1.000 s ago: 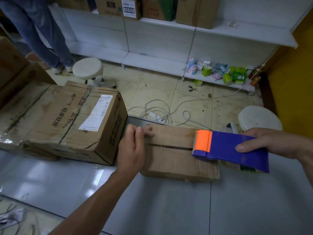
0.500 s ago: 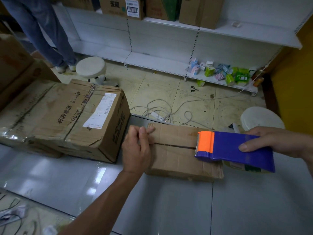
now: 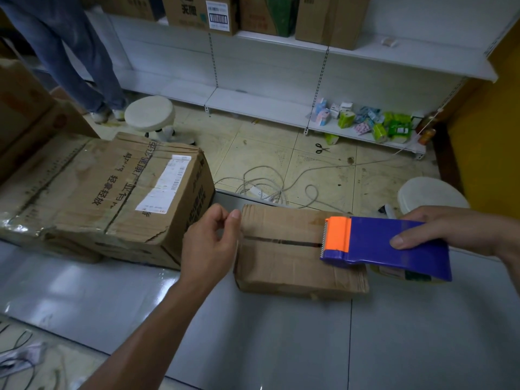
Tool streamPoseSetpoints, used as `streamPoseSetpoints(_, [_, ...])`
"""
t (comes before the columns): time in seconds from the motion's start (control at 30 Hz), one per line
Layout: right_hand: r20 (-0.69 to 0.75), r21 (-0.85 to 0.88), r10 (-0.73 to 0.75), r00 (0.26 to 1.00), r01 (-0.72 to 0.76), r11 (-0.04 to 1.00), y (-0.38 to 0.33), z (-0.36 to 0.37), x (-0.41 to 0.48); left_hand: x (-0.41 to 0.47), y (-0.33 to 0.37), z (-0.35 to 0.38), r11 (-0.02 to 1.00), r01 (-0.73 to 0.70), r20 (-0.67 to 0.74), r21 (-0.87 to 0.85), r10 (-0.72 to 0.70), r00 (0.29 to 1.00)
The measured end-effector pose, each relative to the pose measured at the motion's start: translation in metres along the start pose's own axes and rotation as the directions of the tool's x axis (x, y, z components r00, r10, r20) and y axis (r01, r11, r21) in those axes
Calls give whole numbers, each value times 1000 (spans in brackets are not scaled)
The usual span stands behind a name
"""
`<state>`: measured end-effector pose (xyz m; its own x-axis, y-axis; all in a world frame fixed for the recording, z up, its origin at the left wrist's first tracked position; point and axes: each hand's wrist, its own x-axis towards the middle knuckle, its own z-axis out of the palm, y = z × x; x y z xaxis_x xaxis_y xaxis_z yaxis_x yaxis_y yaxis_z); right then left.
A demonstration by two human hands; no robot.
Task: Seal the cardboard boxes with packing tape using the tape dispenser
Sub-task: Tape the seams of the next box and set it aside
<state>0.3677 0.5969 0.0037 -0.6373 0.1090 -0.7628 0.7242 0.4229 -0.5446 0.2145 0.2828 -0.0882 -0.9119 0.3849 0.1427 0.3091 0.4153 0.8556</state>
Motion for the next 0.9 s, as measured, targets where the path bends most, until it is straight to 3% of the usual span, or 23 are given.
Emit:
streamPoseSetpoints(0.23, [-4, -4, -5, 1000, 5, 1000, -3, 1, -2, -6, -4, 1, 993, 109, 35, 41, -111, 993])
streamPoseSetpoints(0.43, [3, -21, -2, 1000, 2, 1000, -5, 1, -2, -7, -18, 6, 966, 250, 142, -66, -239, 961])
streamPoseSetpoints(0.7, [3, -27, 9, 1000, -9, 1000, -4, 1, -1, -18, -29, 20, 923, 338, 263, -185, -285, 922])
streamPoseSetpoints(0.9, [1, -16, 2, 1000, -2, 1000, -3, 2, 0, -19, -32, 26, 828, 536, 448, -162, -423, 788])
